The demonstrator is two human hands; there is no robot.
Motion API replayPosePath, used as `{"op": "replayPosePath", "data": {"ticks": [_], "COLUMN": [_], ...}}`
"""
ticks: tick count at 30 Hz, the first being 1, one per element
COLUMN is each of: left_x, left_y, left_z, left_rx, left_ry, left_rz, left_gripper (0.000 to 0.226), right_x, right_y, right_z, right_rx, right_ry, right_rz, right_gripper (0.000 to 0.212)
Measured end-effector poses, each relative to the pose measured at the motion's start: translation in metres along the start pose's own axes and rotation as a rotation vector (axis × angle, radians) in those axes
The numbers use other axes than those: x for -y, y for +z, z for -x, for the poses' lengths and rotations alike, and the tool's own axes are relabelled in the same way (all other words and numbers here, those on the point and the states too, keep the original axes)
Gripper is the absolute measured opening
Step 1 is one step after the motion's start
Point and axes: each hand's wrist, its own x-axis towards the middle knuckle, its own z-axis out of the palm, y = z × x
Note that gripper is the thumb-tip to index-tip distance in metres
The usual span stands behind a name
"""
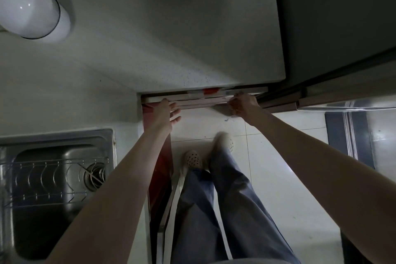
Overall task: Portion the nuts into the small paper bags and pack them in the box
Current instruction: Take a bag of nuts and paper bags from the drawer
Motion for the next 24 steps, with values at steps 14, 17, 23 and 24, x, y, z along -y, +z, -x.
{"op": "replayPosePath", "data": {"ticks": [14,17,23,24], "left_x": [-0.001,0.007,0.034,0.04], "left_y": [0.017,0.012,-0.006,-0.009], "left_z": [-0.022,-0.025,-0.014,-0.012], "left_rx": [-0.132,-0.13,-0.087,-0.083], "left_ry": [-0.044,-0.036,-0.041,-0.044], "left_rz": [0.01,-0.043,-0.1,-0.104], "left_gripper": [0.023,0.029,0.036,0.037], "right_x": [0.001,-0.005,-0.028,-0.034], "right_y": [0.005,0.001,-0.009,-0.011], "right_z": [-0.03,-0.029,-0.011,-0.008], "right_rx": [0.001,0.003,-0.018,-0.016], "right_ry": [0.093,0.095,0.114,0.11], "right_rz": [-0.057,-0.054,-0.035,-0.017], "right_gripper": [0.03,0.029,0.022,0.022]}}
